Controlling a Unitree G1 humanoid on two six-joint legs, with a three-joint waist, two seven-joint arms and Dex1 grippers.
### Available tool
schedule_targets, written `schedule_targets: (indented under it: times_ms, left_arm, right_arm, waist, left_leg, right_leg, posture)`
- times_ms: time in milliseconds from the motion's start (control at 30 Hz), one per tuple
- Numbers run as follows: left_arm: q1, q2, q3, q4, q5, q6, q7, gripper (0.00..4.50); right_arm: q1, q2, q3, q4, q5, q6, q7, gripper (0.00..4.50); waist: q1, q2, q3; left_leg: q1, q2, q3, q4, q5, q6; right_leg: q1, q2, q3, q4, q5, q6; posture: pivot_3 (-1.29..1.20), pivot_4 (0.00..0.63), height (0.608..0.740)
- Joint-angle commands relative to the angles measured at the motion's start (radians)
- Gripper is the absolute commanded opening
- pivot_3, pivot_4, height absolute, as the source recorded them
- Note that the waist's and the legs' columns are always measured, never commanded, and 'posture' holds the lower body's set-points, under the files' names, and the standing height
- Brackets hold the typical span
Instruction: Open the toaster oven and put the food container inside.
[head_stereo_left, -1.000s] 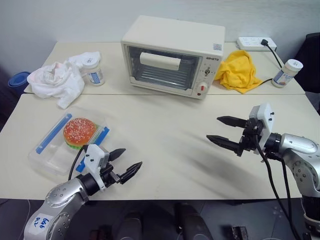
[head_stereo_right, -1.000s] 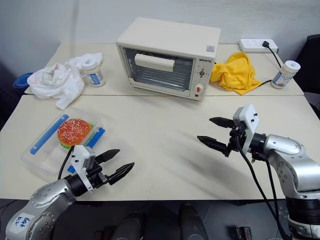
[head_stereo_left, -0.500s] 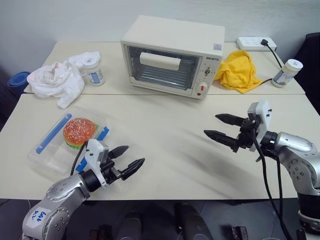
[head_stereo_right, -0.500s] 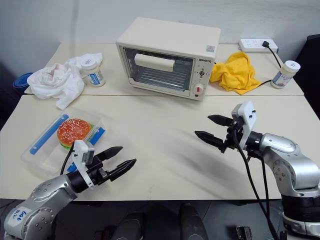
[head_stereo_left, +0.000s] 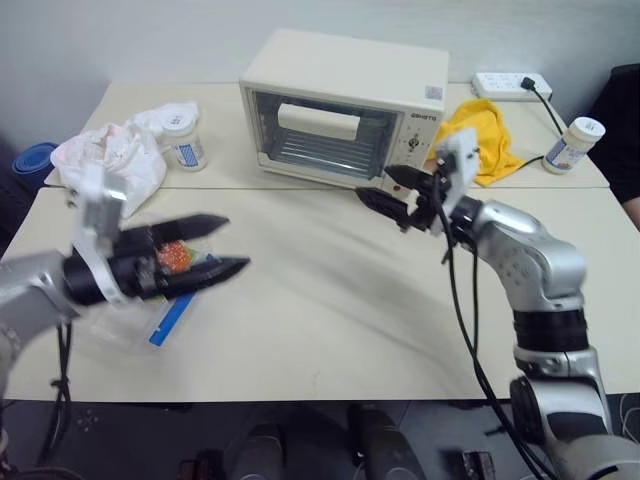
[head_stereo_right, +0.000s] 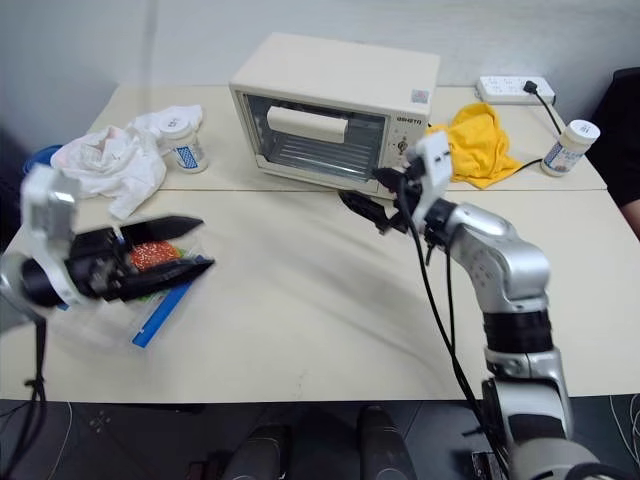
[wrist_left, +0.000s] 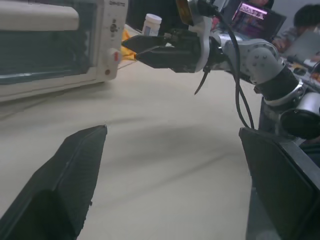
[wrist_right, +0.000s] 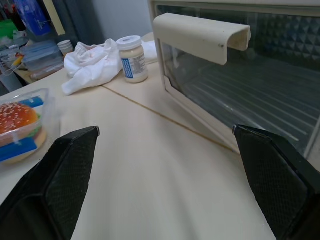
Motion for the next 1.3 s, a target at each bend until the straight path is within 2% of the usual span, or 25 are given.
schedule_targets:
  times_ms: [33, 200, 333, 600, 800, 967, 1100, 1233, 1300]
  left_arm:
    - [-0.139, 0.036, -0.081, 0.156, 0.123, -0.057, -0.099, 4.50]
    - [-0.341, 0.045, -0.189, 0.329, 0.273, -0.123, -0.224, 4.50]
    - [-0.398, 0.031, -0.215, 0.361, 0.323, -0.141, -0.264, 4.50]
    - [-0.465, -0.014, -0.224, 0.417, 0.407, -0.159, -0.284, 4.50]
    - [-0.593, -0.077, -0.249, 0.529, 0.493, -0.207, -0.278, 4.50]
    - [-0.725, -0.124, -0.315, 0.690, 0.621, -0.308, -0.305, 4.50]
    - [-0.857, -0.167, -0.420, 0.894, 0.786, -0.485, -0.369, 3.63]
    - [-0.966, -0.208, -0.442, 0.985, 0.817, -0.483, -0.446, 2.54]
    - [-0.977, -0.205, -0.430, 0.977, 0.809, -0.458, -0.488, 2.54]
  right_arm:
    - [-0.119, 0.048, 0.017, 0.170, -0.080, -0.113, -0.006, 4.48]
    - [-0.282, 0.120, 0.010, 0.427, -0.151, -0.248, 0.007, 4.48]
    - [-0.365, 0.157, -0.005, 0.517, -0.157, -0.300, 0.028, 4.48]
    - [-0.309, 0.188, 0.029, 0.336, -0.109, -0.216, 0.158, 4.48]
    - [-0.232, 0.208, 0.039, 0.211, -0.100, -0.136, 0.163, 4.48]
    - [-0.167, 0.226, 0.045, 0.132, -0.096, -0.092, 0.145, 4.48]
    - [-0.117, 0.245, 0.057, 0.081, -0.090, -0.067, 0.127, 4.50]
    - [-0.097, 0.255, 0.055, 0.063, -0.096, -0.063, 0.105, 4.50]
    - [-0.106, 0.252, 0.047, 0.077, -0.107, -0.075, 0.095, 4.50]
  waist:
    - [0.000, 0.000, 0.000]
    - [-0.013, 0.000, 0.000]
    - [-0.036, 0.000, 0.001]
    - [-0.055, 0.000, 0.001]
    - [-0.063, 0.000, 0.001]
    - [-0.060, 0.000, 0.001]
    - [-0.050, 0.000, 0.001]
    - [-0.045, 0.000, 0.001]
    - [-0.047, 0.000, 0.001]
  left_leg:
    - [-0.002, 0.000, 0.000, -0.001, 0.000, 0.000]
    - [-0.007, 0.000, 0.001, -0.001, 0.001, -0.003]
    - [-0.010, 0.000, 0.004, -0.001, 0.001, -0.004]
    - [-0.008, 0.001, 0.006, 0.000, 0.001, -0.003]
    - [-0.006, 0.001, 0.006, 0.001, 0.001, -0.002]
    - [-0.005, 0.001, 0.006, 0.001, 0.002, -0.002]
    - [-0.005, 0.000, 0.006, 0.001, 0.002, -0.003]
    - [-0.007, -0.001, 0.006, 0.002, 0.002, -0.003]
    - [-0.007, -0.001, 0.006, 0.002, 0.002, -0.002]
  right_leg:
    - [-0.002, 0.000, 0.000, -0.001, 0.000, 0.000]
    - [-0.010, 0.000, 0.000, 0.006, 0.000, 0.000]
    - [-0.013, -0.002, -0.001, 0.005, 0.000, 0.001]
    - [-0.013, -0.002, 0.000, 0.009, 0.001, 0.001]
    - [-0.013, -0.002, 0.001, 0.015, 0.000, 0.001]
    - [-0.013, -0.001, 0.002, 0.017, 0.000, 0.001]
    - [-0.013, -0.002, 0.001, 0.016, 0.000, 0.001]
    - [-0.013, -0.002, 0.000, 0.015, 0.000, 0.001]
    - [-0.014, -0.003, 0.000, 0.015, 0.000, 0.001]
  posture:
    - [0.00, 0.150, 0.740]
    - [0.00, 0.150, 0.740]
    - [0.00, 0.150, 0.740]
    - [0.00, 0.150, 0.740]
    - [0.00, 0.150, 0.740]
    - [0.00, 0.150, 0.740]
    - [0.00, 0.150, 0.740]
    - [0.00, 0.150, 0.740]
    - [0.00, 0.150, 0.740]
